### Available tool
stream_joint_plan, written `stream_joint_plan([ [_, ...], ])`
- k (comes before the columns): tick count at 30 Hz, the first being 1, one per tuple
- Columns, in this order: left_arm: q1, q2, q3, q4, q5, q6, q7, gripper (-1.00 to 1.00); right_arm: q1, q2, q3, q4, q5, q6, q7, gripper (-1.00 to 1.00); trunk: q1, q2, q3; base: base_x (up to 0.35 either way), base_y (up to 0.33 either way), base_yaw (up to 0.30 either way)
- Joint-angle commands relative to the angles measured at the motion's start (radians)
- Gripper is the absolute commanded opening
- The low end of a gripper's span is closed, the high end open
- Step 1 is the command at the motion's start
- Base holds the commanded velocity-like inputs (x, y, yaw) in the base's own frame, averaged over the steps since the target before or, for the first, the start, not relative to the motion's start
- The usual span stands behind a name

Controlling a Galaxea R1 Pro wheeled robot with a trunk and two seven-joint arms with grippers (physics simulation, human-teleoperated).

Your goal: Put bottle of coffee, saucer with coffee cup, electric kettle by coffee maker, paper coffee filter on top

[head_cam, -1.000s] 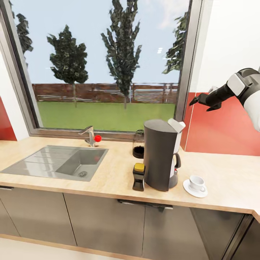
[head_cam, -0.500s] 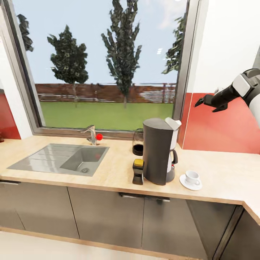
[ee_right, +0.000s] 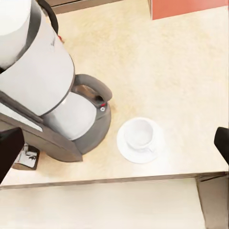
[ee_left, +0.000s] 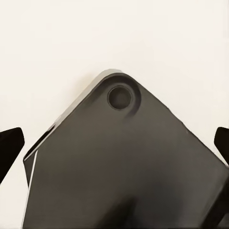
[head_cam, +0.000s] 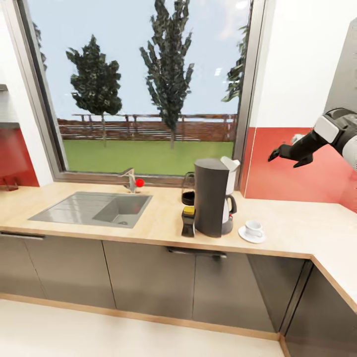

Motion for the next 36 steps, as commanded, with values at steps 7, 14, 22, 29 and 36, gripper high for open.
stream_joint_plan([
  [7,0.0,0.001,0.004,-0.008,0.005,0.004,-0.014,1.0,0.052,0.0,-0.002,0.025,0.033,0.002,0.004,1.0,0.0,-0.001,-0.001,-0.329,0.0,0.0],
  [14,-0.004,0.002,0.003,-0.014,0.007,0.006,-0.015,1.0,0.251,-0.008,-0.002,0.029,0.037,0.002,0.011,1.0,0.0,-0.001,-0.001,-0.329,0.0,0.0],
  [22,-0.017,0.008,0.002,-0.017,0.007,0.008,-0.015,1.0,0.555,0.008,-0.002,0.029,0.035,0.002,0.024,1.0,0.0,-0.001,-0.001,-0.329,0.0,0.0],
  [29,-0.018,0.011,0.002,-0.02,0.004,-0.001,-0.015,1.0,0.896,0.057,-0.003,0.028,0.03,-0.27,0.044,1.0,0.0,-0.001,-0.001,-0.329,0.0,0.0],
  [36,-0.018,0.022,0.002,-0.019,-0.004,-0.005,-0.014,1.0,1.221,0.098,-0.003,0.028,0.033,-0.749,0.045,1.0,0.0,-0.001,-0.001,-0.31,0.0,0.0],
])
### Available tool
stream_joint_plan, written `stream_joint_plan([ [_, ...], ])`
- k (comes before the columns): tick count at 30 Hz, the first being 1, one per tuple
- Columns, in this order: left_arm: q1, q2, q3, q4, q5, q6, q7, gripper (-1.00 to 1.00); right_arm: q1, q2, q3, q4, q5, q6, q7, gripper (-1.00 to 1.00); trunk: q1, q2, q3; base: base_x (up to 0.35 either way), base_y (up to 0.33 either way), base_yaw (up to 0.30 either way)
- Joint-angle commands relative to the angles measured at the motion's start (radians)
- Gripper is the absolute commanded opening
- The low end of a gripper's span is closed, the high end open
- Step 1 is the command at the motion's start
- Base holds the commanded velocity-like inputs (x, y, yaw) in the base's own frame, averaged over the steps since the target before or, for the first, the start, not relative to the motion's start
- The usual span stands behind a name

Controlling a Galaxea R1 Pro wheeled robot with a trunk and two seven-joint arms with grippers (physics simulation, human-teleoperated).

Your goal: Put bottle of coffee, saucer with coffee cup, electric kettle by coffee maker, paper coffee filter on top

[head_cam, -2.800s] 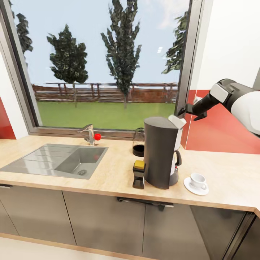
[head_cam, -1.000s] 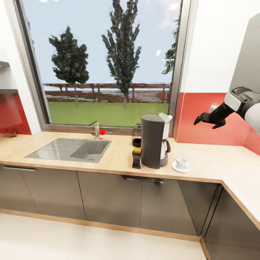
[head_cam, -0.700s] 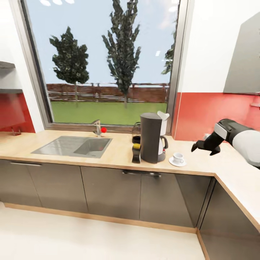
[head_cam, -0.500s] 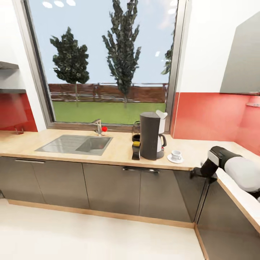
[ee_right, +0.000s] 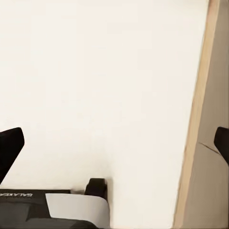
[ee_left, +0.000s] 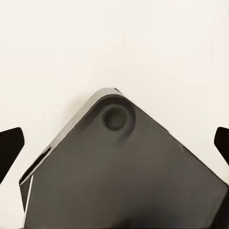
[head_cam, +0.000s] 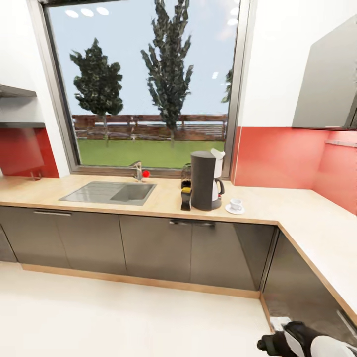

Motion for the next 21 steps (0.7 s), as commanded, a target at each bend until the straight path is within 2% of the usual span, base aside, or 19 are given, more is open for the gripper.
stream_joint_plan([
  [1,0.001,0.007,0.004,-0.001,0.01,-0.001,-0.004,1.0,0.055,0.015,-0.009,0.001,0.013,-0.081,-0.001,1.0,0.0,-0.001,-0.001,-0.148,0.0,0.0],
  [3,0.001,0.022,0.005,0.002,0.016,-0.003,-0.004,1.0,0.13,0.036,-0.009,0.001,0.029,-0.18,-0.007,1.0,0.0,-0.001,-0.001,-0.097,0.0,0.0],
  [4,0.001,0.045,0.006,0.02,0.024,0.006,0.006,1.0,0.262,0.069,-0.009,0.001,0.113,-0.282,-0.018,1.0,0.0,-0.001,-0.001,-0.02,0.0,0.0],
  [7,0.001,0.053,0.005,0.078,0.02,0.01,0.007,1.0,0.386,0.121,-0.009,0.001,0.198,-0.305,-0.046,1.0,0.0,-0.001,-0.001,-0.009,0.0,0.0],
  [10,0.001,0.055,0.005,0.1,0.016,0.011,0.007,1.0,0.437,0.148,-0.009,0.0,0.235,-0.305,-0.088,1.0,0.0,-0.001,-0.001,-0.003,0.0,0.0],
  [13,0.001,0.056,0.004,0.107,0.016,0.011,0.008,1.0,0.453,0.159,-0.012,-0.002,0.249,-0.311,-0.109,1.0,0.0,-0.001,-0.001,0.0,0.0,0.0],
  [21,0.001,0.056,0.004,0.111,0.015,0.011,0.008,1.0,0.461,0.178,-0.015,-0.002,0.253,-0.305,-0.118,1.0,0.0,-0.001,-0.001,0.0,0.0,0.0],
])
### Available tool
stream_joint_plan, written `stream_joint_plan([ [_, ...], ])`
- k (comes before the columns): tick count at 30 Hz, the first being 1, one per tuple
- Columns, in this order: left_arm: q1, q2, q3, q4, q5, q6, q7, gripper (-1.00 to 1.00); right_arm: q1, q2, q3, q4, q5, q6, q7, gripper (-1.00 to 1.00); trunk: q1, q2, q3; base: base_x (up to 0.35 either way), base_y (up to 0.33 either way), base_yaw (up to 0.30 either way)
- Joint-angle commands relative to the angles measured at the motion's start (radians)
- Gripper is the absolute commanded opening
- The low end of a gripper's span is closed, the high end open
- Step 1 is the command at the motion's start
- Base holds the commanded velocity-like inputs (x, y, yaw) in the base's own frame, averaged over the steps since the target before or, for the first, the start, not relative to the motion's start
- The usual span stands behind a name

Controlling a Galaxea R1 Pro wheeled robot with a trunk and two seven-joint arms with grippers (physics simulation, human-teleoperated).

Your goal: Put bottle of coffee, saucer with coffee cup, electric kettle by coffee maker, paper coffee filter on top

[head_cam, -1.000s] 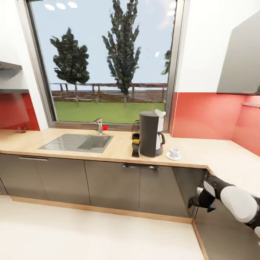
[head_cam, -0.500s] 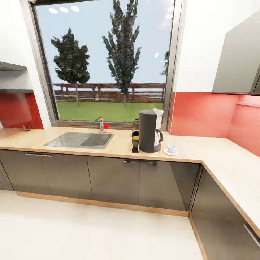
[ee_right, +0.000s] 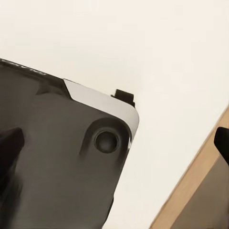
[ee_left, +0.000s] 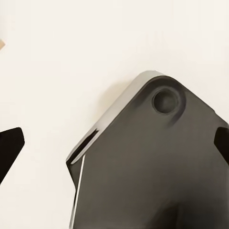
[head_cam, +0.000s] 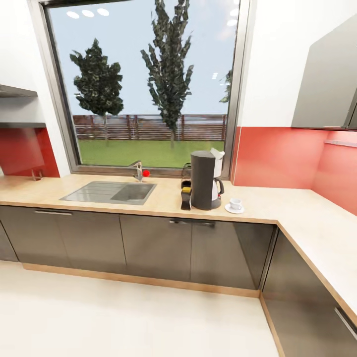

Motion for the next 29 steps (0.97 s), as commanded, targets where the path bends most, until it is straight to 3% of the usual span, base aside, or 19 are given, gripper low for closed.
stream_joint_plan([
  [1,0.0,0.0,0.002,-0.002,0.006,0.0,-0.003,1.0,-0.001,0.002,-0.008,0.002,0.007,-0.001,0.001,1.0,0.0,-0.001,-0.001,0.0,0.0,0.0],
  [15,0.0,0.0,0.001,-0.002,0.007,0.001,-0.003,1.0,-0.001,0.02,-0.013,0.002,0.006,-0.012,0.002,1.0,0.0,-0.001,-0.001,0.0,0.0,0.0],
  [16,0.0,0.0,0.002,-0.002,0.007,0.001,-0.003,1.0,-0.001,0.028,-0.014,0.002,0.007,-0.015,0.002,1.0,0.0,-0.001,-0.001,0.0,0.0,0.0],
  [17,0.0,0.0,0.002,-0.002,0.007,0.001,-0.003,1.0,-0.001,0.059,-0.014,0.002,0.007,-0.018,0.002,1.0,0.0,-0.001,-0.001,0.0,0.0,0.0],
  [21,0.0,0.0,0.002,-0.002,0.007,0.001,-0.003,1.0,-0.001,0.099,-0.015,0.002,0.006,-0.016,0.002,1.0,0.0,-0.001,-0.001,0.0,0.0,0.0],
  [29,0.001,0.0,0.002,-0.002,0.007,0.001,-0.003,1.0,-0.001,0.106,-0.015,0.002,0.006,-0.017,0.003,1.0,0.0,-0.001,-0.001,0.0,0.0,0.0],
])
